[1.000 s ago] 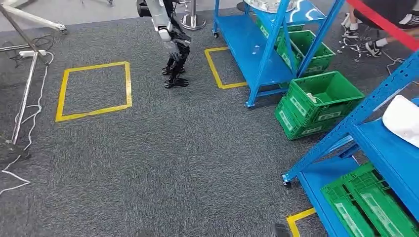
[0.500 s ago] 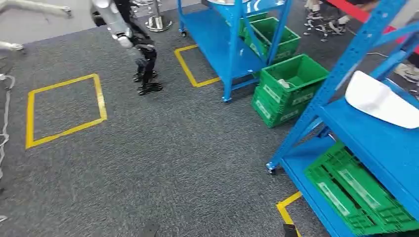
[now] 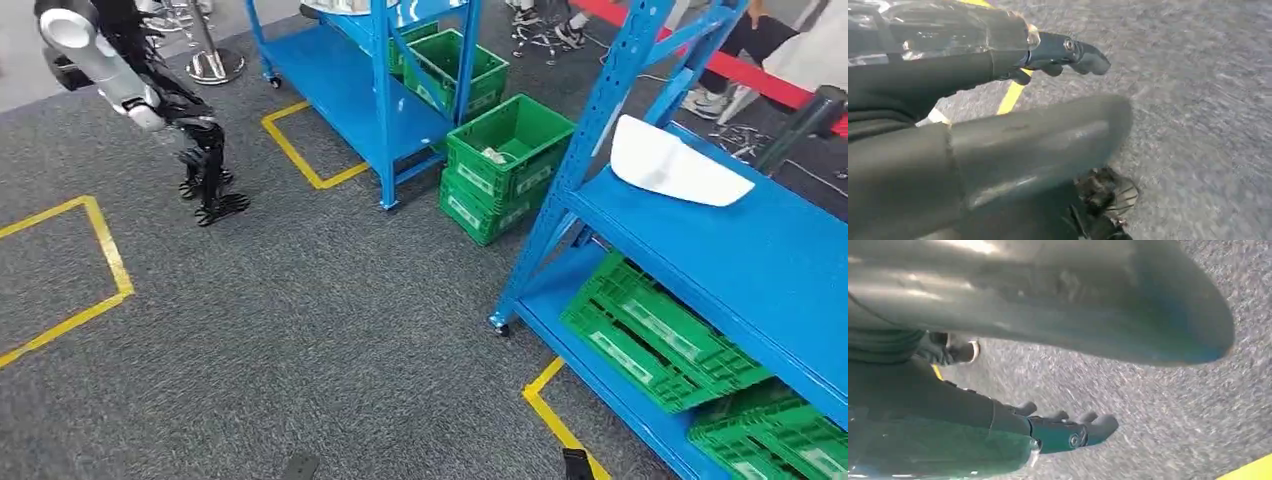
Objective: Take the parts from the cabinet and place them on the table.
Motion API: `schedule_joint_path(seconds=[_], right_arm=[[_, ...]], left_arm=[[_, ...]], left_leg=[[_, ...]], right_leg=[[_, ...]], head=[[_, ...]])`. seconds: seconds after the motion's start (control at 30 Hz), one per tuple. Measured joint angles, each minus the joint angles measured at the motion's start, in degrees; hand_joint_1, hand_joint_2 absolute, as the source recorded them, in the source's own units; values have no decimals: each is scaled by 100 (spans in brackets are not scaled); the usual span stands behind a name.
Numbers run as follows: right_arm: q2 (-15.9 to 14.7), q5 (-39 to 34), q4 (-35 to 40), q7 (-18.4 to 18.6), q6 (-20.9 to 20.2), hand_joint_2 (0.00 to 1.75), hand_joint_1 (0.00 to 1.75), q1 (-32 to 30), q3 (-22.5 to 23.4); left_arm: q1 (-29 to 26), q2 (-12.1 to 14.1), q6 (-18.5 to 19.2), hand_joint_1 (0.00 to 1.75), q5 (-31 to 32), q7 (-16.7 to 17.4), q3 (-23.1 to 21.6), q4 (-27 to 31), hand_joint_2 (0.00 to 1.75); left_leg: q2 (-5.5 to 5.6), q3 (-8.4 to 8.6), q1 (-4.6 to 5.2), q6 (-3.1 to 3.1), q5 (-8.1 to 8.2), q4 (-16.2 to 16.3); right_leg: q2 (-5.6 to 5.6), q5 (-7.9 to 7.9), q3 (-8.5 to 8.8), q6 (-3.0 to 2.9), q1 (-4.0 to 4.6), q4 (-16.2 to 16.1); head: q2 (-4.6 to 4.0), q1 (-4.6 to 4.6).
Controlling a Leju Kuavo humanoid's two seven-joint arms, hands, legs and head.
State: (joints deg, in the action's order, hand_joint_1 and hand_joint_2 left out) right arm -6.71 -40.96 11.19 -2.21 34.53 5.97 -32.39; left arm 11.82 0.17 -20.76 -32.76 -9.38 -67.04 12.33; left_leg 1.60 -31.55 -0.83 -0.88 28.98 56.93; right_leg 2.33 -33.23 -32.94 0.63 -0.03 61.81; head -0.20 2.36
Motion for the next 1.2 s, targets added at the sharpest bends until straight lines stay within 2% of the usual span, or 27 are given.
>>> schedule_joint_path(seconds=[0.03, 0.1, 0.13, 0.2, 0.27, 0.3, 0.33, 0.43, 0.47, 0.5, 0.53, 0.57, 0.63, 0.67, 0.73, 0.77, 0.8, 0.83, 0.87, 0.9, 0.97, 1.0, 1.03, 1.07, 1.13, 1.17, 1.2], right_arm=[[-2, -2, 0, -17, 0, 0, 0, 23, 4], [2, 11, 4, -50, -15, 0, 0, 18, 2], [4, 16, 2, -50, -22, 0, 0, -6, 0], [-11, 26, -2, -50, -24, 0, 0, -58, -4], [-46, 48, -2, -46, -24, 0, 0, -68, -7], [-52, 72, -4, -30, -24, 0, 0, -53, -7], [-63, 79, -4, -28, -24, 0, 0, -36, -7], [-76, 129, -4, -24, -28, 0, 0, -76, -7], [-83, 138, -4, -24, -28, 0, 0, -82, -7], [-83, 147, -4, -24, -28, 0, 0, -73, -9], [-83, 155, -2, -24, -28, 0, 0, -49, -7], [-85, 197, -4, -17, -35, 0, 0, -6, -7], [-85, 221, -4, 33, -39, 0, 0, 14, -9], [-90, 232, -4, 42, -39, 0, 0, 9, -9], [-107, 238, -4, 70, -37, 0, 0, 1, -13], [-111, 245, 0, 70, -37, 0, 0, 13, -13], [-107, 249, 2, 70, -39, 0, 0, 28, -15], [-107, 251, 2, 70, -39, 0, 0, 61, -15], [-133, 258, 2, 70, -39, 0, 0, 90, -15], [-140, 265, 2, 70, -42, 0, 0, 98, -18], [-168, 271, 2, 79, -44, 0, 0, 106, -22], [-188, 282, 4, 92, -53, 0, 0, 99, -24], [-192, 313, 2, 130, -72, 0, 0, 141, -26], [-199, 310, 2, 151, -74, 0, 0, 172, -26], [-205, 315, 4, 173, -92, 0, 0, 180, -28], [-201, 315, 4, 177, -103, 0, 0, 156, -33], [-203, 315, 2, 206, -109, 0, 0, 116, -33]], left_arm=[[-6, 9, 9, 0, 2, 13, -22, -2, 0], [-13, 24, 100, 0, 4, 24, -44, -4, 0], [-5, 28, 138, 0, 11, 28, -59, -4, 0], [11, 26, 175, 0, 33, 28, -76, -2, 0], [29, 9, 177, 0, 54, 24, -79, 0, 0], [46, 4, 179, 0, 79, 15, -79, 2, 0], [50, 4, 184, 0, 105, 11, -81, 2, 0], [60, -11, 201, 0, 155, 13, -109, 4, 0], [79, -13, 208, 0, 175, 13, -122, 9, 0], [86, -11, 214, 0, 190, 15, -151, 22, 0], [81, -11, 225, 0, 201, 13, -173, 31, 0], [63, -7, 238, 0, 223, 33, -179, 28, 0], [32, 2, 243, 0, 245, 48, -184, 24, 0], [30, 7, 247, 0, 249, 48, -195, 24, 0], [38, 11, 249, 0, 282, 53, -221, 26, 0], [44, 13, 249, 0, 299, 57, -221, 26, 0], [53, 22, 249, 0, 313, 59, -221, 24, 0], [54, 31, 251, 0, 315, 63, -221, 24, 0], [57, 31, 258, 0, 330, 68, -223, 24, 0], [59, 26, 260, 0, 330, 74, -223, 28, 0], [79, 35, 258, 0, 347, 92, -225, 31, 0], [90, 22, 258, 0, 354, 92, -225, 31, 0], [89, 4, 260, 0, 365, 92, -225, 37, 0], [80, -2, 267, 0, 372, 92, -227, 39, 0], [61, -2, 278, 0, 371, 94, -236, 39, 0], [62, -2, 275, 0, 371, 94, -243, 39, 0], [65, -4, 275, 0, 372, 94, -249, 42, 0]], left_leg=[[-105, 16, 6, -7, 23, 0], [-363, 53, 6, -6, 82, 3], [-439, 79, 6, 1, 102, 4], [-577, 147, 2, 31, 160, 4], [-665, 215, -1, 70, 206, 2], [-724, 238, 32, 109, 226, -23], [-746, 234, 44, 144, 238, -8], [-913, 310, 38, 214, 278, -42], [-692, 296, 8, 273, 358, -7], [-217, 212, -14, 276, 485, 203], [-138, 66, -14, 271, 633, 487], [-101, -275, -11, 271, 902, 1134], [-118, -741, -8, 264, 1086, 1876], [-130, -859, -3, 249, 987, 1948], [-84, -628, 5, 178, 336, 1223], [67, -417, 7, 130, 11, 689], [512, -278, -8, 43, -87, 316], [545, -239, -23, 26, -76, 261], [406, -159, 26, 48, -17, 145], [367, -163, 38, 37, -11, 151], [205, -88, 18, 8, -15, 48], [106, -36, -2, -10, -46, -42], [-7, 32, -2, -32, -38, -99], [-115, 60, -6, -40, -21, -100], [-315, 94, -6, -30, 30, -99], [-400, 112, -10, -23, 57, -97], [-473, 141, -13, -10, 85, -97]], right_leg=[[-122, -197, -221, 32, -2, 418], [-206, -442, -695, 89, -37, 1245], [-216, -365, -732, 102, -55, 1273], [-260, 105, -476, 113, -81, 672], [-436, 555, -72, 93, -82, -168], [-721, 442, 52, 74, 10, -383], [-697, 459, 56, 7, 17, -450], [-548, 436, 41, -81, 36, -437], [-502, 461, 89, -122, -13, -480], [-448, 457, 95, -161, -13, -481], [-407, 454, 99, -197, -10, -481], [-301, 441, 110, -224, 1, -481], [-139, 426, 129, -247, 28, -479], [-54, 416, 151, -256, 44, -478], [133, 381, 226, -253, 65, -476], [213, 360, 257, -245, 67, -476], [273, 342, 257, -232, 30, -474], [340, 329, 237, -204, 54, -456], [437, 334, 191, -152, 0, -447], [503, 338, 183, -108, -28, -464], [653, 348, 191, -31, -12, -538], [418, 288, 196, -23, -16, -451], [36, 92, 42, 50, -5, -149], [-103, -123, -177, 100, -17, 270], [-197, -409, -628, 177, -61, 1064], [-218, -374, -742, 207, -89, 1216], [-235, -184, -686, 227, -113, 1060]], head=[[0, 24], [0, 54], [0, 63], [0, 105], [0, 135], [0, 153], [0, 170], [0, 111], [0, 120], [0, 72], [0, 52], [0, 4], [0, -48], [0, -59], [0, -66], [0, -74], [0, -79], [0, -70], [0, -102], [0, -116], [0, -120], [0, -116], [0, -30], [0, -15], [0, 39], [0, 46], [0, 65]])
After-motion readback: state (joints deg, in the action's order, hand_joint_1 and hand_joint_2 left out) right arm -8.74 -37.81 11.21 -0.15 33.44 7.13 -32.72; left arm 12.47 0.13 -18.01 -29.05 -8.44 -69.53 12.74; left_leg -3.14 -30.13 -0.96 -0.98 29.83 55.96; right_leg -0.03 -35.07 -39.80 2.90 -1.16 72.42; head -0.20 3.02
